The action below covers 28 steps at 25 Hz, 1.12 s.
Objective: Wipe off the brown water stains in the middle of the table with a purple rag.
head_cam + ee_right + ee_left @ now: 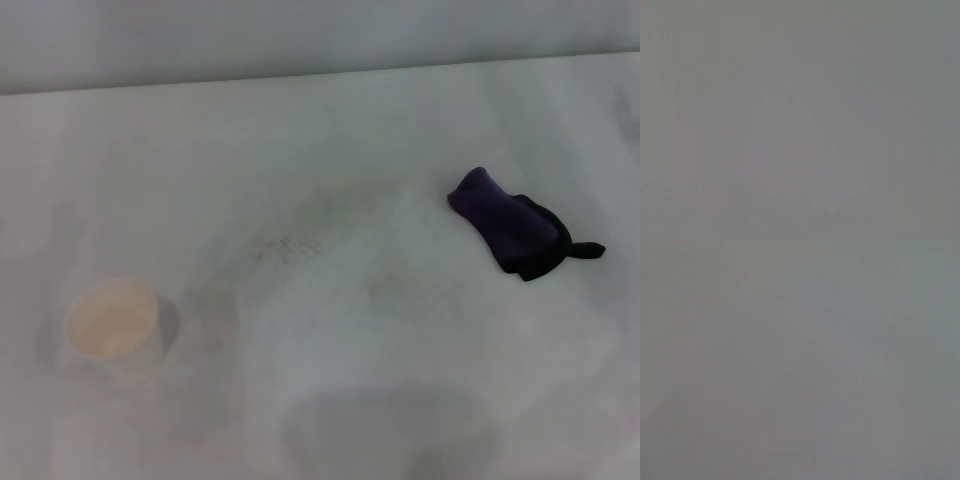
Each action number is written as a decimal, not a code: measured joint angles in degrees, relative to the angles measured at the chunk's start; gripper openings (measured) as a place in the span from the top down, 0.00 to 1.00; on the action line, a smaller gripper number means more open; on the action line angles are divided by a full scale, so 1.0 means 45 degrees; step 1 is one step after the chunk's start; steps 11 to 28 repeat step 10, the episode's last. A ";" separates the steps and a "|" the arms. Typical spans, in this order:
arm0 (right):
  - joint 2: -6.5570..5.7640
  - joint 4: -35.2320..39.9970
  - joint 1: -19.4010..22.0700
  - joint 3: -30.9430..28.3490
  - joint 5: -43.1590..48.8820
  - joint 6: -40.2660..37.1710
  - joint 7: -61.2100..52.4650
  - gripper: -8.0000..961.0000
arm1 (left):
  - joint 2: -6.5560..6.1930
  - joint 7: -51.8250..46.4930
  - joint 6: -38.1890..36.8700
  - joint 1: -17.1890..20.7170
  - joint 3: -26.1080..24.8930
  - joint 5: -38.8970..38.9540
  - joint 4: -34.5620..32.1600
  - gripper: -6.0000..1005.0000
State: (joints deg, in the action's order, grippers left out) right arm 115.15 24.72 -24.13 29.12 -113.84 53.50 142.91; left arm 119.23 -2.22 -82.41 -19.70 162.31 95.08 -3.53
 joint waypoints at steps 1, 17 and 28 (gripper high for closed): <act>0.0013 -0.0250 0.0050 -0.0004 -0.0260 0.0387 0.0358 0.52 | 0.0000 0.0001 0.0077 0.0001 0.0031 -0.0019 0.0000 0.11; 0.0019 -0.2584 0.1192 -0.0091 -0.1978 0.3232 0.2143 0.52 | 0.0008 0.0005 0.0212 0.0082 0.0104 -0.0164 0.0048 0.11; 0.0019 -0.2584 0.1192 -0.0091 -0.1978 0.3232 0.2143 0.52 | 0.0008 0.0005 0.0212 0.0082 0.0104 -0.0164 0.0048 0.11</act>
